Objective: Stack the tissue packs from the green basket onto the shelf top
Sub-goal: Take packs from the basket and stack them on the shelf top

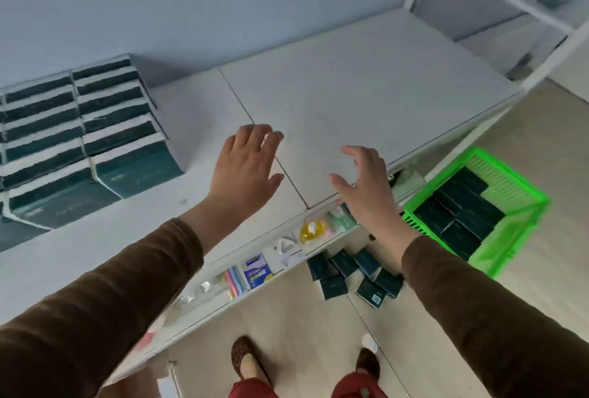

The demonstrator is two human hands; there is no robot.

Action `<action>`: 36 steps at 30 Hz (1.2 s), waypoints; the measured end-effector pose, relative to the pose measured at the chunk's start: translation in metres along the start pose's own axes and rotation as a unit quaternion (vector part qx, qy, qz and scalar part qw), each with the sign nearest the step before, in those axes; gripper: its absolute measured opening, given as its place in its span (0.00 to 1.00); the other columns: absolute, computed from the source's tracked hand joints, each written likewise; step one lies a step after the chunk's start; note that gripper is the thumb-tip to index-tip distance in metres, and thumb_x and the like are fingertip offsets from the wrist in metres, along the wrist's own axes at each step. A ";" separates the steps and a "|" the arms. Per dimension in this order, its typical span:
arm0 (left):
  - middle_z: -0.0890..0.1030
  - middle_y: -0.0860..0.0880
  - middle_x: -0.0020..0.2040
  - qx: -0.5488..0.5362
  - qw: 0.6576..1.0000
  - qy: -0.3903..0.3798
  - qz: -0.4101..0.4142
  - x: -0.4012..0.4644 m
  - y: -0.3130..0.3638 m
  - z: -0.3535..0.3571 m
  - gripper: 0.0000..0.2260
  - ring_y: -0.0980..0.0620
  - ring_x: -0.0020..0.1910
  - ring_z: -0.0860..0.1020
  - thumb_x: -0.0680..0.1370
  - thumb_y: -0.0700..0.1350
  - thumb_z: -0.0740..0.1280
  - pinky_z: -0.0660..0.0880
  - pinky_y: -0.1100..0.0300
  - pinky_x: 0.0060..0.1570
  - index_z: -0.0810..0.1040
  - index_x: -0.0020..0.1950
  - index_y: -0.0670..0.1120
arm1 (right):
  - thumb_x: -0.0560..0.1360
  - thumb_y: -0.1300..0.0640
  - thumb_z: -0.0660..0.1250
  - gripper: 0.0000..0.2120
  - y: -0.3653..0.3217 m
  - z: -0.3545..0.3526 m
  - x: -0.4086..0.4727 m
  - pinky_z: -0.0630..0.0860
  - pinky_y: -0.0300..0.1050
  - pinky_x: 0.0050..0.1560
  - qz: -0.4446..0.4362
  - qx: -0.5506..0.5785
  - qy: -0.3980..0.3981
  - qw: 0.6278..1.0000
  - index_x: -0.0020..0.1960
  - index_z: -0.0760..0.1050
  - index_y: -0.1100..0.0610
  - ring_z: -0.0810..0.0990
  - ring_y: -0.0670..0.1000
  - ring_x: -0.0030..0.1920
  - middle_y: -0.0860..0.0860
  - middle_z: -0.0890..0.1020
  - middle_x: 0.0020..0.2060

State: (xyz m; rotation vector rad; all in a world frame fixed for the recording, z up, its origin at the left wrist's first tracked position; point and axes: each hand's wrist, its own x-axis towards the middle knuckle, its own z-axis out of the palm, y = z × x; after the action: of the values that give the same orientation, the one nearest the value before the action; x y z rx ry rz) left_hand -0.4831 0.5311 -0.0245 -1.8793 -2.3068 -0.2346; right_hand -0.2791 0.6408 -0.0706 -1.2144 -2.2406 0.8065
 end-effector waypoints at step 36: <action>0.71 0.48 0.67 -0.055 0.951 -0.277 0.129 0.297 0.531 0.432 0.27 0.46 0.64 0.70 0.74 0.35 0.65 0.71 0.50 0.60 0.66 0.72 0.47 | 0.78 0.51 0.69 0.27 0.671 -0.181 0.121 0.67 0.41 0.49 0.481 0.193 -0.063 0.853 0.73 0.67 0.59 0.73 0.49 0.51 0.56 0.76 0.63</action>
State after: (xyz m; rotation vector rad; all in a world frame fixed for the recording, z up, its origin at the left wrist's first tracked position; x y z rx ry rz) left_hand -0.0321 1.0152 -0.3686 -2.5399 -2.3513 0.2364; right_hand 0.1679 1.0869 -0.3843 -2.0978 -1.3106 1.6248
